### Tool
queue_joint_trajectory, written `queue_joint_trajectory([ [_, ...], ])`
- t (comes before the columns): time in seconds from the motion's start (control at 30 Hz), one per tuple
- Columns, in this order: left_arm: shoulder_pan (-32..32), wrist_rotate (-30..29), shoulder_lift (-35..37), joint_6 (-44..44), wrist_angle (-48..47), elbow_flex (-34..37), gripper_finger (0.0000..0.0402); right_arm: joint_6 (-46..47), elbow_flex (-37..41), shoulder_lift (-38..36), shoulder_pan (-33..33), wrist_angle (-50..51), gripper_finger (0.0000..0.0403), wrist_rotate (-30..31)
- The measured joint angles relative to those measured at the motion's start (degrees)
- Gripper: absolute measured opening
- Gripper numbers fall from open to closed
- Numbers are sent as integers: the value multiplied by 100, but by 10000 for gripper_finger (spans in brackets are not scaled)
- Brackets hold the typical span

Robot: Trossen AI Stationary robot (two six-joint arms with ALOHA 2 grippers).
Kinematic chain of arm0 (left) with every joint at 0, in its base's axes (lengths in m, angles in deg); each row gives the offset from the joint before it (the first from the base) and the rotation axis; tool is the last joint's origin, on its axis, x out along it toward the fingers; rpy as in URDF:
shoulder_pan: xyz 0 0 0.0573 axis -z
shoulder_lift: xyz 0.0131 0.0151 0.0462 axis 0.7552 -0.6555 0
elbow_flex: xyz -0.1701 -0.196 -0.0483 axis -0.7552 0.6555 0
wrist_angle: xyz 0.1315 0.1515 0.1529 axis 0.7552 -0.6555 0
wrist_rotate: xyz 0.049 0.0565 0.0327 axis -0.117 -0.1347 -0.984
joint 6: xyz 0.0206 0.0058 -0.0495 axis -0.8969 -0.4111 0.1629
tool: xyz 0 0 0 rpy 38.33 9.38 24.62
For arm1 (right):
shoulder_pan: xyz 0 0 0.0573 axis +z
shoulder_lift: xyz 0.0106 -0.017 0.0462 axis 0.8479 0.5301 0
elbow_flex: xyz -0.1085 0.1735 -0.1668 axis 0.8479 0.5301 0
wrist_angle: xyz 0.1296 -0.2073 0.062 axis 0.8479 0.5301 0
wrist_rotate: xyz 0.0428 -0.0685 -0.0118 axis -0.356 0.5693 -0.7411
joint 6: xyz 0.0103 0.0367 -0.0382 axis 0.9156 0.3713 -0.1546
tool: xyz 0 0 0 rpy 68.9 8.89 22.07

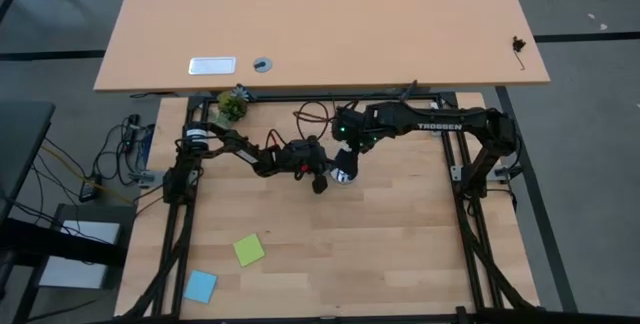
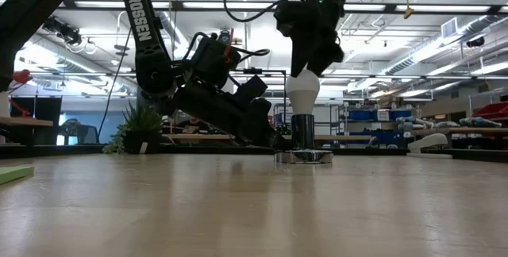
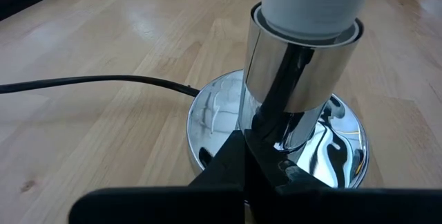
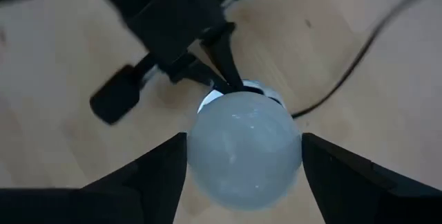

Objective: Screw lightbulb
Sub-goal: Insert the lightbulb into the lamp

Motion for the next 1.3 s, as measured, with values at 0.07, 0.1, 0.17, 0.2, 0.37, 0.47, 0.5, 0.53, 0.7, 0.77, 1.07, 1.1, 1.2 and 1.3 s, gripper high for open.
queue_joint_trajectory([
  [0.07, 0, 0, 0, 2, 0, 1, 0, 409, 0, 0, 37, 0, 284, 32],
  [0.1, 0, 0, 0, 15, 0, 2, 0, 416, 4, 0, 51, -19, 287, 32],
  [0.17, 0, 0, 0, 33, 0, 2, 0, 311, 9, 4, 74, -73, 292, 26],
  [0.2, 0, 0, 0, 33, 1, 2, 0, 267, 9, -2, 77, -73, 295, 15],
  [0.37, 0, 0, 0, 33, 1, 2, 0, -276, -275, -88, 89, 79, 306, -56],
  [0.47, 0, 0, 2, 31, 0, 2, 0, -1164, -536, -90, 89, 322, 308, -56],
  [0.5, 0, 0, 2, 31, 0, 2, 0, -1578, -583, -90, 89, 396, 308, -52],
  [0.53, 0, 0, 0, 31, 0, 2, 0, -1989, -617, -90, 90, 412, 308, -40],
  [0.7, 2, 0, 2, 28, 2, 2, 0, -3603, -638, -81, 87, 613, 301, -3],
  [0.77, 0, 0, 1, 28, 0, 2, 0, -3860, -638, -74, 43, 591, 298, -3],
  [1.07, 1, 0, 1, 11, 1, 1, 0, -3816, -278, -72, -252, 261, 293, -532],
  [1.1, 0, 0, 2, 11, 0, 2, 0, -3815, -256, -72, -259, 257, 293, -606],
  [1.2, 2, 0, 2, 11, 0, 2, 0, -3806, -243, -72, -259, 241, 292, -705],
  [1.3, 0, 0, 0, 11, 0, 2, 0, -3802, -239, -72, -232, 221, 285, -714],
])
